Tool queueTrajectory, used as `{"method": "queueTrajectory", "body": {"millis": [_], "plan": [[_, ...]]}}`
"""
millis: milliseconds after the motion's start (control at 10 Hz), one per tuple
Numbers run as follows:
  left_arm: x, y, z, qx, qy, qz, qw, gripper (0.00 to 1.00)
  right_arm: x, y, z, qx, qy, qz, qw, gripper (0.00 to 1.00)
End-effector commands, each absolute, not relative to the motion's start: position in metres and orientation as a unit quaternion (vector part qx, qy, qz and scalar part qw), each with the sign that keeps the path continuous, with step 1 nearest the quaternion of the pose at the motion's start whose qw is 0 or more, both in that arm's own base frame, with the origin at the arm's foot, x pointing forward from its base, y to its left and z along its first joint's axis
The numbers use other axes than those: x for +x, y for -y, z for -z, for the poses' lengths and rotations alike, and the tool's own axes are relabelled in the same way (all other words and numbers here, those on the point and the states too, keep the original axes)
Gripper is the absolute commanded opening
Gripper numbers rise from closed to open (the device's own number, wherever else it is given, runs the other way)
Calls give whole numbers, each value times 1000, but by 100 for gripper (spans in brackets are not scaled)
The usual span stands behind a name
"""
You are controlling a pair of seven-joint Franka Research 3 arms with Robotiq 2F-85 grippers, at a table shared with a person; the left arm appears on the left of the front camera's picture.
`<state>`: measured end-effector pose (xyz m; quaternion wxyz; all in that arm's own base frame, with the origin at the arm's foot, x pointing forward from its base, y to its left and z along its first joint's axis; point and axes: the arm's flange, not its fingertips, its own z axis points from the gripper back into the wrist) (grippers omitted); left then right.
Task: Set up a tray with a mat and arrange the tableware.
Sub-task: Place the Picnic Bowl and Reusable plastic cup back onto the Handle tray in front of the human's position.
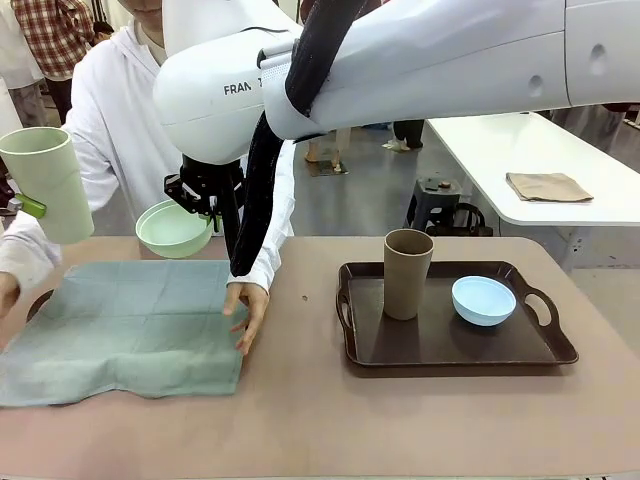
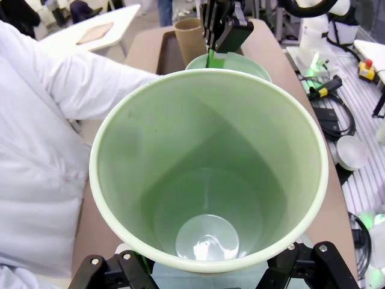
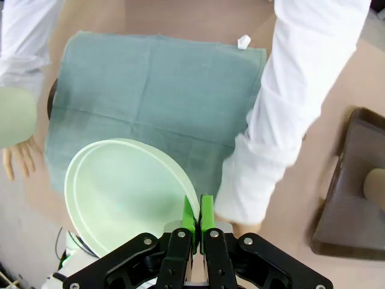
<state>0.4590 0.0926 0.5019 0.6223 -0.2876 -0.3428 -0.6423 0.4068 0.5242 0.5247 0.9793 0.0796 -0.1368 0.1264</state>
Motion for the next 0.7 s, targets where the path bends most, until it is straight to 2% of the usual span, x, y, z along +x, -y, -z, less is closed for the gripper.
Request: {"method": "queueTrajectory", "body": {"millis": [0, 600], "plan": [[459, -92, -504, -284, 343, 644, 621, 25, 406, -524, -523, 78, 143, -128, 978, 0], [459, -92, -504, -284, 343, 644, 621, 25, 406, -524, -523, 78, 143, -128, 978, 0]]}}
